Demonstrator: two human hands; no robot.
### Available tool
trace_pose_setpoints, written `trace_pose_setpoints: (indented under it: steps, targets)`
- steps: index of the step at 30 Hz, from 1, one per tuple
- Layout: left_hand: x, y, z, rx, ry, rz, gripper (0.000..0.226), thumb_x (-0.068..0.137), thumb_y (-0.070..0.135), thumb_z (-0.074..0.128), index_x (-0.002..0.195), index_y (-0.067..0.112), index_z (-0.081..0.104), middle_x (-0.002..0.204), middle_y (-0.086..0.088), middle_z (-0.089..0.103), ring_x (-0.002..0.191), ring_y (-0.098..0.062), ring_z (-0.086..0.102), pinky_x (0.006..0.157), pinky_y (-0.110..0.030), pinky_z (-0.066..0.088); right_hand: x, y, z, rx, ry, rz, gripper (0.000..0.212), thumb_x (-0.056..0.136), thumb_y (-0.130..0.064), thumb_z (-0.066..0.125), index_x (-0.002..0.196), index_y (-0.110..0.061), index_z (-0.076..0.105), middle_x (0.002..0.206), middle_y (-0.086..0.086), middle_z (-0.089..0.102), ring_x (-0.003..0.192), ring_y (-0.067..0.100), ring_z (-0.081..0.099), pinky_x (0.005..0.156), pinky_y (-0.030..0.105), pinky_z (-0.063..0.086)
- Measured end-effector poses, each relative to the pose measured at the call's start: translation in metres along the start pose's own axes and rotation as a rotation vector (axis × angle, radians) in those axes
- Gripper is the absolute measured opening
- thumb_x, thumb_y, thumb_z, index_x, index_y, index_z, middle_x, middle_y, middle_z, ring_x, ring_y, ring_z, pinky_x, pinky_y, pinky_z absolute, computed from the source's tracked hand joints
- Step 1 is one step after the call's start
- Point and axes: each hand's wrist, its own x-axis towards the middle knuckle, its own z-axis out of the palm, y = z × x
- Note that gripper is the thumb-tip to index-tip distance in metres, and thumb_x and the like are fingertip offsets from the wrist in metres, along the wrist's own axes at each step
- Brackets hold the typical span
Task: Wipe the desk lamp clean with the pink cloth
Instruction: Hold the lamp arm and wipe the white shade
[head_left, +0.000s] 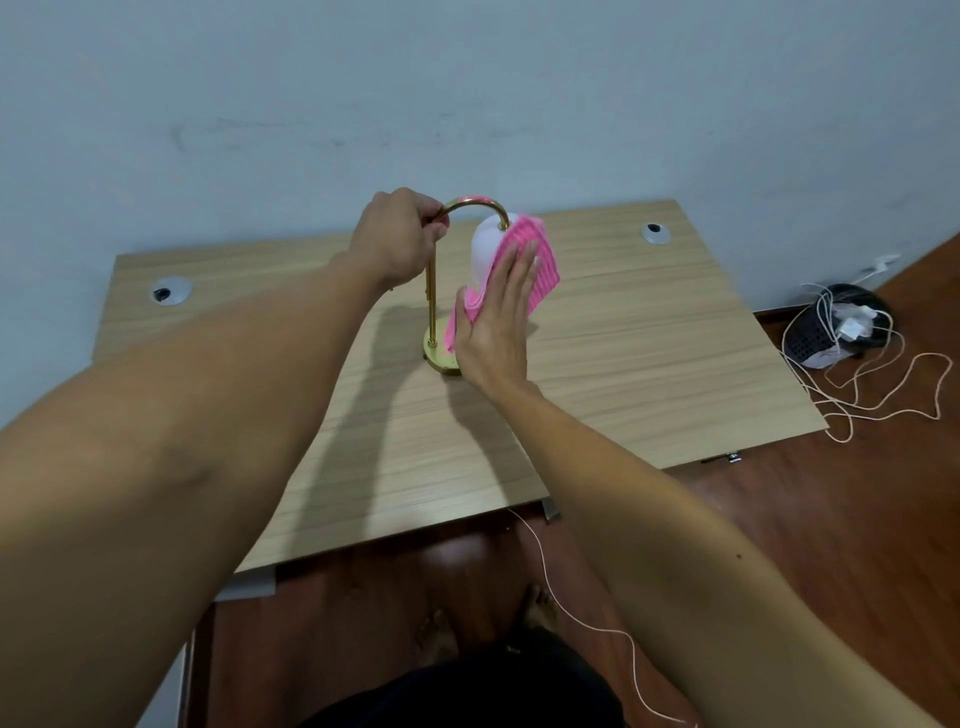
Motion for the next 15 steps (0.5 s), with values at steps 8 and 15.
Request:
trace_pose_setpoints:
  steps: [8, 15]
  targets:
    - [0.0, -0.001, 0.0, -0.003, 0.001, -0.012, 0.017, 0.097, 0.017, 0.058, 0.092, 0.017, 0.074, 0.069, 0.0, 0.059, 0.071, -0.022, 0.055, 0.076, -0.034, 0.052, -0.021, 0.029, -0.004, -0.111, -0.062, -0.063, 0.081, 0.104, -0.031, 0.042, 0.159, 0.004, -0.006, 0.169, 0.023, -0.011, 0.157, 0.03, -0.012, 0.127, 0.053, 0.008]
    - [0.002, -0.001, 0.001, -0.008, 0.001, -0.013, 0.017, 0.098, 0.02, 0.059, 0.096, 0.017, 0.076, 0.081, -0.006, 0.069, 0.077, -0.025, 0.062, 0.08, -0.036, 0.055, -0.017, 0.042, -0.006, -0.525, -0.185, -0.283, 0.086, 0.101, -0.04, 0.047, 0.16, 0.004, 0.004, 0.169, 0.019, -0.005, 0.158, 0.034, 0.0, 0.127, 0.053, 0.01]
